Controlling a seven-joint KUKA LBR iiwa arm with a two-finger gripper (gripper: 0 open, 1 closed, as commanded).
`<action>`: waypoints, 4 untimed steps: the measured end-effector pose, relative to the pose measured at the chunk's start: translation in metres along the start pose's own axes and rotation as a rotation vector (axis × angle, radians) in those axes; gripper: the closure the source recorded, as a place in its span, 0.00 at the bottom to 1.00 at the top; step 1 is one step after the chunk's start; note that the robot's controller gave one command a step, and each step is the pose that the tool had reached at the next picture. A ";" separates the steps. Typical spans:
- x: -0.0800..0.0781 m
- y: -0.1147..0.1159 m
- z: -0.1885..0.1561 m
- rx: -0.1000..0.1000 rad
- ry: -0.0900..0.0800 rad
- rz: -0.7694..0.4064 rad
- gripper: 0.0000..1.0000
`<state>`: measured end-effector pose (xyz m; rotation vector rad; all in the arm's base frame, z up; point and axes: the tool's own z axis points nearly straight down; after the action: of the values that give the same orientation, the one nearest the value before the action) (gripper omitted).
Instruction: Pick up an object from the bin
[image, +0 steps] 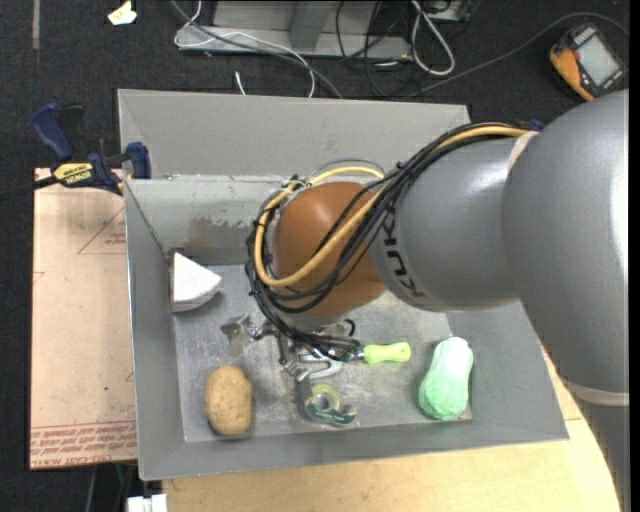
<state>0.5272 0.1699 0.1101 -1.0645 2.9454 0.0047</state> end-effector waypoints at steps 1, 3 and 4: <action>-0.015 0.023 -0.034 -0.002 0.005 0.063 0.00; -0.013 0.064 0.032 0.000 -0.006 -0.130 0.00; -0.032 0.065 0.032 -0.002 -0.003 -0.299 0.00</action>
Offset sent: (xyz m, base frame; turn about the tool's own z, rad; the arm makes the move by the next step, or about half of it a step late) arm -0.0103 0.0556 -0.0304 -0.1801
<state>0.5104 0.2406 0.0779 -1.4903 2.7512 0.0067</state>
